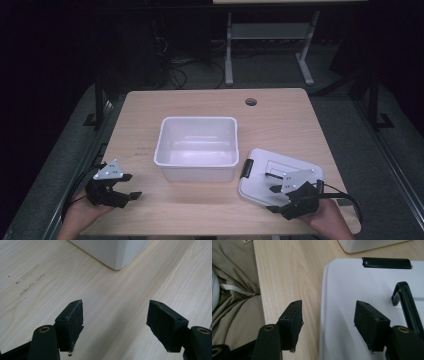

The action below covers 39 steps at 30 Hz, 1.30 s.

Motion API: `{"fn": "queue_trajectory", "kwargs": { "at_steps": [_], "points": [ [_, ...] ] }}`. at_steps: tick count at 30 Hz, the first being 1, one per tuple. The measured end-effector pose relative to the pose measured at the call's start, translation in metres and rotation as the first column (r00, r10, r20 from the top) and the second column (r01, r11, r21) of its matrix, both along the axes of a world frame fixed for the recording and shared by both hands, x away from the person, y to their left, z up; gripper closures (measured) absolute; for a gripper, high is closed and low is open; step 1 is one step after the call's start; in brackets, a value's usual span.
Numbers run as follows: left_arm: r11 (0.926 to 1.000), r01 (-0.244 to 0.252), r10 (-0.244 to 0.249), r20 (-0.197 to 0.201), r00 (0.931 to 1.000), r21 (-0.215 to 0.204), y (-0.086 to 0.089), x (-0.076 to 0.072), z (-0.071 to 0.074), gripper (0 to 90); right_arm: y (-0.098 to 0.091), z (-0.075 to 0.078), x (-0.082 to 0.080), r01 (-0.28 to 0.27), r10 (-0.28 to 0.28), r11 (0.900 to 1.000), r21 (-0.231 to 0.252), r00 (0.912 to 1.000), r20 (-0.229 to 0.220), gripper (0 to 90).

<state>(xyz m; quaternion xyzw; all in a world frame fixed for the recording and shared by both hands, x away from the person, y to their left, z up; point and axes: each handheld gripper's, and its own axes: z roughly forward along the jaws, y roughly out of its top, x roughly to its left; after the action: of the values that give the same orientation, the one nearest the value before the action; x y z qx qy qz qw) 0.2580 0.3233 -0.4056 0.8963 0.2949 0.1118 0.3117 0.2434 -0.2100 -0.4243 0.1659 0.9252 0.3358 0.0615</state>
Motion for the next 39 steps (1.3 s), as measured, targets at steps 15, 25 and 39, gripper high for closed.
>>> {"fn": "queue_trajectory", "kwargs": {
  "at_steps": [15,25,39],
  "points": [
    [0.9998,-0.015,0.015,0.024,0.9996,0.009,-0.005,-0.014,-0.010,29.6,-0.005,0.009,-0.005,0.000,0.000,1.0000,0.004,1.0000,0.003,39.0],
    [0.9998,-0.012,0.012,0.026,0.9996,0.014,-0.007,-0.016,-0.015,29.8,-0.005,0.018,-0.008,-0.009,0.009,0.9999,-0.009,0.9999,0.006,39.4],
    [0.9999,-0.011,0.011,0.028,0.9996,-0.003,-0.008,-0.017,-0.016,29.8,-0.007,0.033,-0.006,-0.010,0.011,0.9994,-0.034,0.9993,0.035,39.4]
  ]
}}
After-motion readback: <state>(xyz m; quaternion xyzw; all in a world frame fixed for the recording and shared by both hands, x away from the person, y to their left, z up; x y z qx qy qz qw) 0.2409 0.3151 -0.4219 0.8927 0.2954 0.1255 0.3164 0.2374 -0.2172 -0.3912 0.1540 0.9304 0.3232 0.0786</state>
